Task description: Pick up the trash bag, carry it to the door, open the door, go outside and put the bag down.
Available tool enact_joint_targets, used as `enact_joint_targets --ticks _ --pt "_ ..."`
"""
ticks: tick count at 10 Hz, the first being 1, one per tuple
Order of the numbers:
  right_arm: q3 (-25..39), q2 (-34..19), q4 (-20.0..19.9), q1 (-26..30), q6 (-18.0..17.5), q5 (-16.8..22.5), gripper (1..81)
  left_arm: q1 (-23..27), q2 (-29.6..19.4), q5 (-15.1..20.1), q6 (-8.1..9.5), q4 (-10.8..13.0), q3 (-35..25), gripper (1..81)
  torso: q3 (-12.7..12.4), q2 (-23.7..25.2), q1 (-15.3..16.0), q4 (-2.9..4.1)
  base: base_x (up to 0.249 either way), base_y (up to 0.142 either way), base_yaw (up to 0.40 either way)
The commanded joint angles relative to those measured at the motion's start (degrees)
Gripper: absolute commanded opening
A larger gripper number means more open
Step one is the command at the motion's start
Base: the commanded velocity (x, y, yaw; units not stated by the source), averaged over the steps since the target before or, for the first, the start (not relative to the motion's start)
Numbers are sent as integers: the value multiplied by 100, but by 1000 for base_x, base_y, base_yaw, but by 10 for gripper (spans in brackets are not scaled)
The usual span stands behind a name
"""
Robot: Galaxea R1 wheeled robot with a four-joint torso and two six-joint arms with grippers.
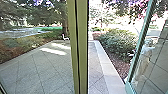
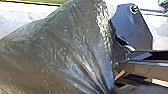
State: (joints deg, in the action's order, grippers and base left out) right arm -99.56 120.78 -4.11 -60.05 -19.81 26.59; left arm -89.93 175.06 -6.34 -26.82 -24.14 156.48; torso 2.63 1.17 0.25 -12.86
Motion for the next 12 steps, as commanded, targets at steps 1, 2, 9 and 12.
enact_joint_targets --ticks 1,2,9,12 --pt "412 291 -266 -433 100 -1103 811 234 -32 318 -25 41 -3 10 0 0 0 0 0 0 0" --pt "386 465 -231 -592 118 -1181 811 226 -41 318 -25 41 -3 10 -2 0 -2 0 0 0 0" --pt "-229 1302 -240 -944 100 -1393 811 252 -41 300 -25 41 -21 10 -2 0 -2 842 0 0 0" --pt "-721 1776 -240 -1250 100 -1542 811 260 -41 300 -25 49 -3 10 -2 0 -4 808 0 0 0"
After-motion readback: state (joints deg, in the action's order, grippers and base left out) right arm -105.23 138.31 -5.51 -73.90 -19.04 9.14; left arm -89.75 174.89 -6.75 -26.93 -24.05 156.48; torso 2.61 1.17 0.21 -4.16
